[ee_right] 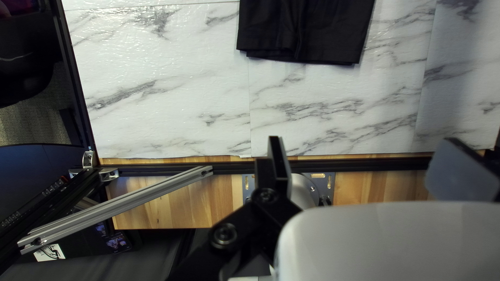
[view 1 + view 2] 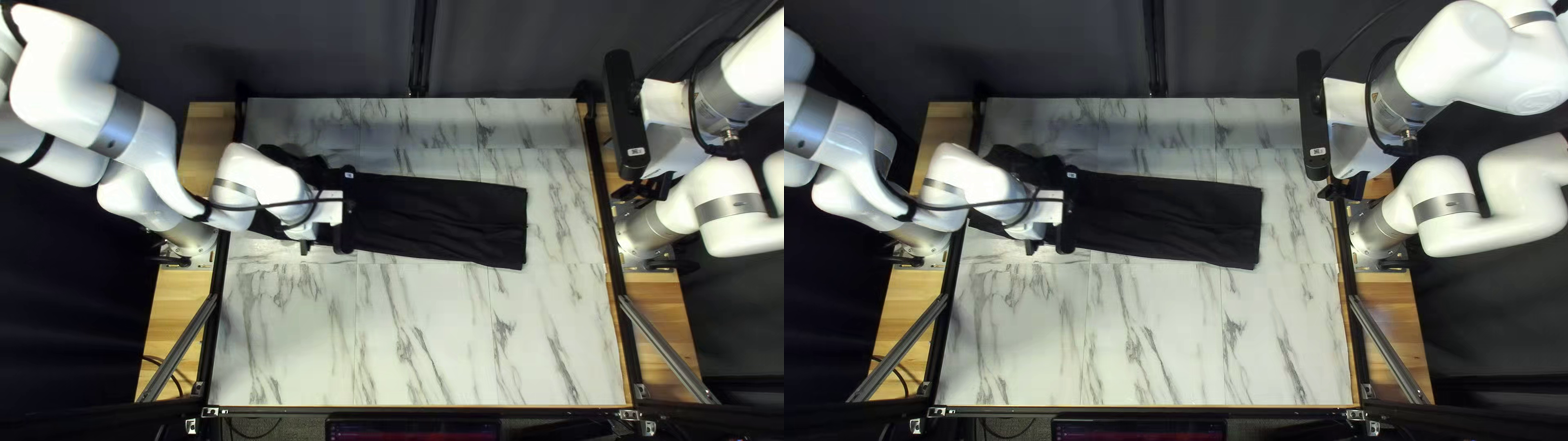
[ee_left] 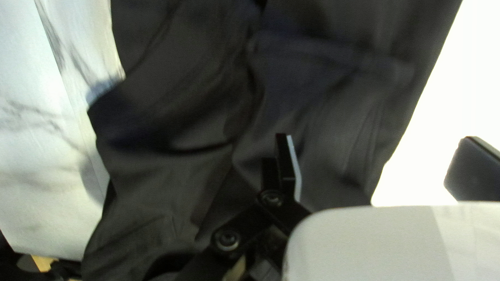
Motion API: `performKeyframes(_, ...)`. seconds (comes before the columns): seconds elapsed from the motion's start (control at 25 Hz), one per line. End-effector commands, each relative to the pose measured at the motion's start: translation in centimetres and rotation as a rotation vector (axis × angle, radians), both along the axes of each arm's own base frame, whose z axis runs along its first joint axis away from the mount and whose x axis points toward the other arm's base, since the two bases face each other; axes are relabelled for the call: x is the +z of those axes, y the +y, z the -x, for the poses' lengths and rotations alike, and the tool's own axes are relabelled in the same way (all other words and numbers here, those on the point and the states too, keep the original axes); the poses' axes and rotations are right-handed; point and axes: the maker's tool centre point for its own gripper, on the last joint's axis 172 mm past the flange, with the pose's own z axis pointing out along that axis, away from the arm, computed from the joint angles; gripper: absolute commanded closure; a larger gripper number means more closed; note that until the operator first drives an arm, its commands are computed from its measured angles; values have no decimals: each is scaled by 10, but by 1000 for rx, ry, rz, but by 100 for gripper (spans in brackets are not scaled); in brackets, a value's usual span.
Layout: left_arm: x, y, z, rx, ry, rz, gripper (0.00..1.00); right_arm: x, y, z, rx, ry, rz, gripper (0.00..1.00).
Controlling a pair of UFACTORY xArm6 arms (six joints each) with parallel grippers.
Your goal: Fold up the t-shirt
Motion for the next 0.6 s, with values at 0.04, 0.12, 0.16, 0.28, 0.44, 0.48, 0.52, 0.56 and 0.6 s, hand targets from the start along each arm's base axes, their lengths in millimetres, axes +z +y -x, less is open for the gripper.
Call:
performKeyframes(0.04, -3, -2, -16, -1, -2, -80, 0, 0, 0, 0, 0, 0, 0, 0)
performKeyframes(0.12, -5, -1, -18, 15, 14, -128, 0, 0, 0, 0, 0, 0, 0, 0)
performKeyframes(0.16, -5, -1, -18, 22, 21, -144, 0, 0, 0, 0, 0, 0, 0, 0)
performKeyframes(0.28, -5, -1, -16, 51, 41, -199, 0, 0, 0, 0, 0, 0, 0, 0)
performKeyframes(0.44, -8, 3, -10, 85, 64, -254, 0, 0, 0, 0, 0, 0, 0, 0)
performKeyframes(0.48, -7, 5, -7, 93, 69, -265, 0, 0, 0, 0, 0, 0, 0, 0)
performKeyframes(0.52, -7, 7, -4, 100, 73, -273, 0, 0, 0, 0, 0, 0, 0, 0)
performKeyframes(0.56, -6, 8, -3, 103, 75, -277, 0, 0, 0, 0, 0, 0, 0, 0)
performKeyframes(0.6, -5, 10, 1, 110, 78, -285, 0, 0, 0, 0, 0, 0, 0, 0)
